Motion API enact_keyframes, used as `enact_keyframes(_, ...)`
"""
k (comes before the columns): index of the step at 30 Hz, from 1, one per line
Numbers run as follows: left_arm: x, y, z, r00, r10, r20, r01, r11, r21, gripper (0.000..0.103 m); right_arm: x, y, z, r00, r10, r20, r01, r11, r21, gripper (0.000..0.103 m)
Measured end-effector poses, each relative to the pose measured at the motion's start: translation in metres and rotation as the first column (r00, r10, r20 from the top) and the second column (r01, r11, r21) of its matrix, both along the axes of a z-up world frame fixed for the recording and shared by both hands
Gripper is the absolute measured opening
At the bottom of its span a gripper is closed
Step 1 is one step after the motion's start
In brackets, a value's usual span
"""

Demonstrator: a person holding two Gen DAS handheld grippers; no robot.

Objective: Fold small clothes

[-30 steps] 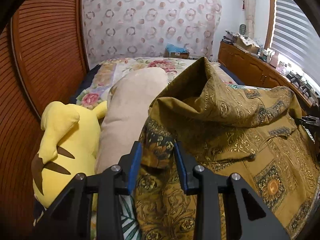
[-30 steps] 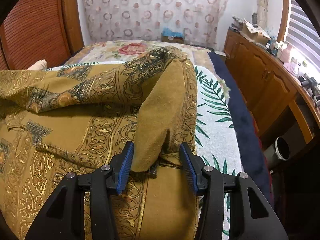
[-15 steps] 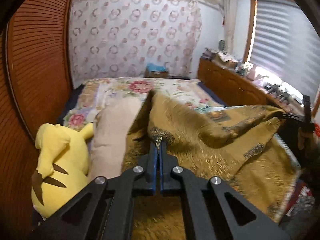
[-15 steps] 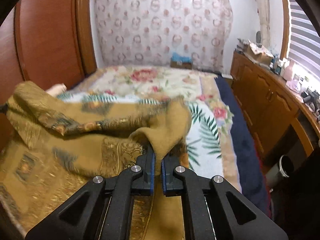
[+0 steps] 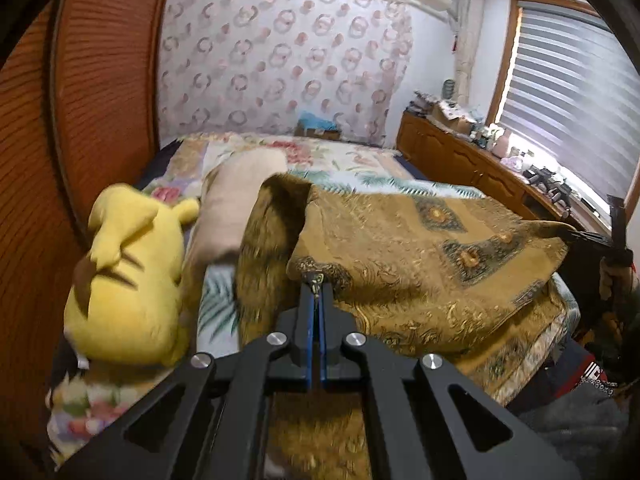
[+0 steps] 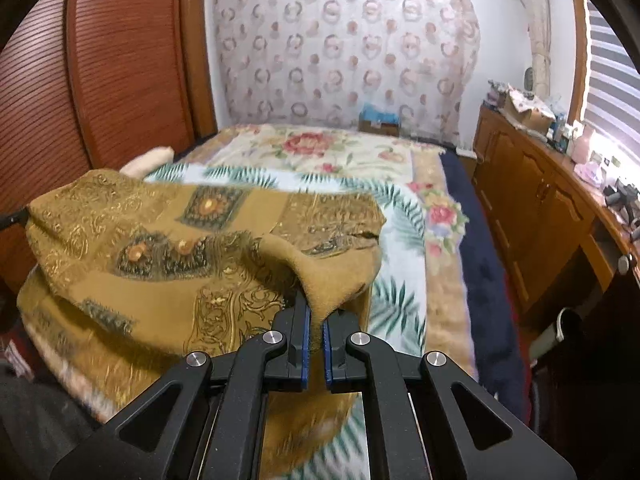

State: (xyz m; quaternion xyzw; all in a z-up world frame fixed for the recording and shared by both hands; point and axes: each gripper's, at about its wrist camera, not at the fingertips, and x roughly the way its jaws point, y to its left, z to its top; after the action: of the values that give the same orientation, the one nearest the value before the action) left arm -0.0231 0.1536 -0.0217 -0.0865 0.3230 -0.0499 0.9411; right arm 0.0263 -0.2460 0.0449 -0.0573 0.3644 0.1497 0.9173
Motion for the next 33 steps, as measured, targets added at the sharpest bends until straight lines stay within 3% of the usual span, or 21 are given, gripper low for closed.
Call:
enact_keyframes(9,-0.010,-0.008,-0.028,0.996,0.042,-0.081,-0.039,0.998,0.042,0.000,-0.032,-0.016,-0.027,0.996,-0.040,-0.081,0.041,0.999,0.011,0.002)
enact_keyframes(14,-0.002,-0.010,-0.027,0.997,0.017,-0.075,-0.013,0.999,0.044,0.017,-0.024,-0.025,-0.049,0.987,-0.096,-0.130,0.099,0.995,0.015,0.005)
enact_keyframes(18,0.004,-0.014,-0.021,0.997,0.034,-0.064,-0.028,0.996,0.089,0.024,-0.022,-0.021,-0.046,0.988,-0.112,-0.103,0.110,0.994,-0.027,0.020)
enact_keyframes(21,0.010,-0.017,-0.022,0.997,0.045,-0.069,-0.038,0.994,0.103,0.025,-0.023,-0.019,-0.033,0.991,-0.124,-0.049,0.122,0.991,-0.046,0.046)
enact_keyframes(26,0.023,-0.013,-0.036,0.991,0.074,-0.111,-0.061,0.992,0.114,0.026,-0.024,-0.012,-0.020,0.995,-0.104,0.002,0.104,0.994,-0.033,0.048)
enact_keyframes(33,0.032,-0.004,-0.059,0.976,0.133,-0.174,-0.112,0.986,0.127,0.027,-0.017,0.013,-0.033,0.999,-0.044,-0.008,0.043,0.999,-0.029,0.051)
